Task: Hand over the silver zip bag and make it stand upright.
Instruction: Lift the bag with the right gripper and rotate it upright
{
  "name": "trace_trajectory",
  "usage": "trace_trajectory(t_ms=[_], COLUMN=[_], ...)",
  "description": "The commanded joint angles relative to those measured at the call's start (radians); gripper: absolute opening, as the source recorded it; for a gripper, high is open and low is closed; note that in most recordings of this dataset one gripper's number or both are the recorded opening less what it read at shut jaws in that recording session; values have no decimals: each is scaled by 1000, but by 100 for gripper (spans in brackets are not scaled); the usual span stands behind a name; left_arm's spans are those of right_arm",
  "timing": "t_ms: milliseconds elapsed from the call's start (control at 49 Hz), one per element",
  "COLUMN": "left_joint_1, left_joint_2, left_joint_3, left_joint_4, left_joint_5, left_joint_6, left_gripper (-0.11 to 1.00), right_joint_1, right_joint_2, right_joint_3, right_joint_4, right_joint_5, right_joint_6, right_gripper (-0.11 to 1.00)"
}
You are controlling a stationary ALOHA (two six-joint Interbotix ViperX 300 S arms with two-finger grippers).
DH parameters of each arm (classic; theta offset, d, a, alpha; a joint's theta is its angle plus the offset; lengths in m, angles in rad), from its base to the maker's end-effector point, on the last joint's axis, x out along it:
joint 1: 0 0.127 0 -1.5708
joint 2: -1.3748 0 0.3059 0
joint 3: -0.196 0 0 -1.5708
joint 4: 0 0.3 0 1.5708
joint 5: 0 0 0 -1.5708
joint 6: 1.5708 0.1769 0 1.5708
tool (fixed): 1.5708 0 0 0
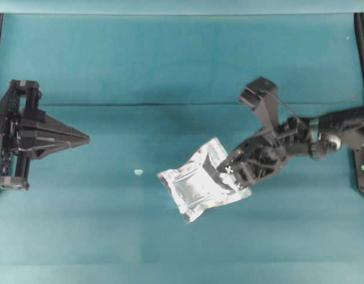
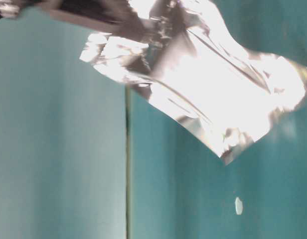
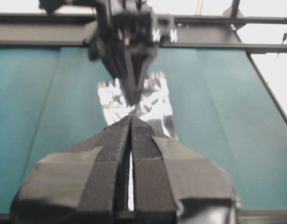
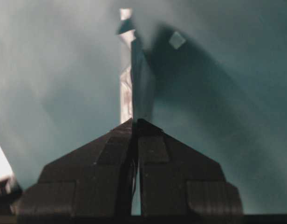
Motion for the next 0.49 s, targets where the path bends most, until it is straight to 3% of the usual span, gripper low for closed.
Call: trace_trajectory(t_ms=[0,225,470], left_joint_1=[2,3,14], left_joint_2=[2,2,0], left_joint_3=[-15,-12,-11], left_joint_4=[3,3,3], left_joint_5=[-5,-5,6], left_joint_6=[2,2,2], left_gripper=[-1,-1,-1], right_joint_1=[-23,-43,-26], right_joint_2=[-34,-5,78], right_joint_3=[-87,-255,-396], right_joint_4=[-32,-135,-201], right_joint_5=[110,380,577], right_joint_6=[-63,-192,-324], right_gripper=[2,2,2])
